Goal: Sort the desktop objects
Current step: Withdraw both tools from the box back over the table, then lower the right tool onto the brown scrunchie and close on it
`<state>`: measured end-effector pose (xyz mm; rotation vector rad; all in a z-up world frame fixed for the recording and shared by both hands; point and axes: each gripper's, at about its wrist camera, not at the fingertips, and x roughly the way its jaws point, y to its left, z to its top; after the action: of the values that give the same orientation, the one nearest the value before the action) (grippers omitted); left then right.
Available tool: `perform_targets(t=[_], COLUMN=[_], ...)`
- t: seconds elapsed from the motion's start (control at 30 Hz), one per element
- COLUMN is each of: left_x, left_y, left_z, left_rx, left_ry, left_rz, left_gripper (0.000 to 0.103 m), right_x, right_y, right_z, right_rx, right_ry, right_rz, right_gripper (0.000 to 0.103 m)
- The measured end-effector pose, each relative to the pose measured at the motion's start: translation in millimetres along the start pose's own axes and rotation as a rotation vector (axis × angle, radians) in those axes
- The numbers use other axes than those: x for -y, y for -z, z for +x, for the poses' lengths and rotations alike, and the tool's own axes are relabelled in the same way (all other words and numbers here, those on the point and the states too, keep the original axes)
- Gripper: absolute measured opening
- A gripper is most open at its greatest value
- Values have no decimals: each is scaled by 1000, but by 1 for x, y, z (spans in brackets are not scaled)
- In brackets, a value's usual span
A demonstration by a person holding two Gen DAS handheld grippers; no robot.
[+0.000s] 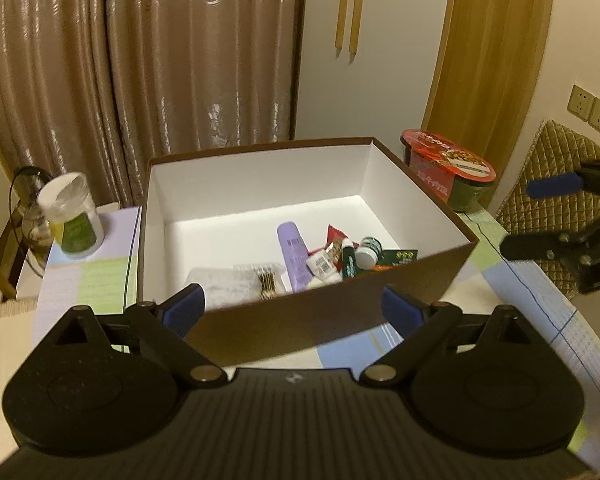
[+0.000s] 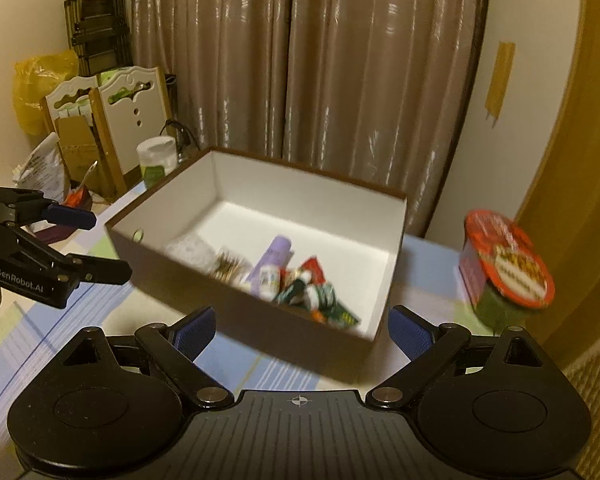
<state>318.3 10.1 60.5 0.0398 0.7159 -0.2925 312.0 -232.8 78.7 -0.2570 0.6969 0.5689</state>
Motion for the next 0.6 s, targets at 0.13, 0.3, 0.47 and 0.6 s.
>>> perform_targets(t=[0.13,0.3,0.47,0.6], left_x=[15,34,46,56], left_y=[18,43,67,87], left_z=[-17,-42,-61,-75], left_rx=[-9,-20,-42,-68], left_ry=[-6,-13,-31,-55], left_rz=[-7,-12,-41,-46], left_gripper=[98,102,102,102], right_x=[-5,-4,5,10], right_y=[23,61,97,119], right_z=[-16,-35,-54,-71], right_rx=[-24,-71,-97,-98], right_ry=[-11,-20,-20,-18], right_rz=[19,35,84,98], right_gripper=[95,96,103,103])
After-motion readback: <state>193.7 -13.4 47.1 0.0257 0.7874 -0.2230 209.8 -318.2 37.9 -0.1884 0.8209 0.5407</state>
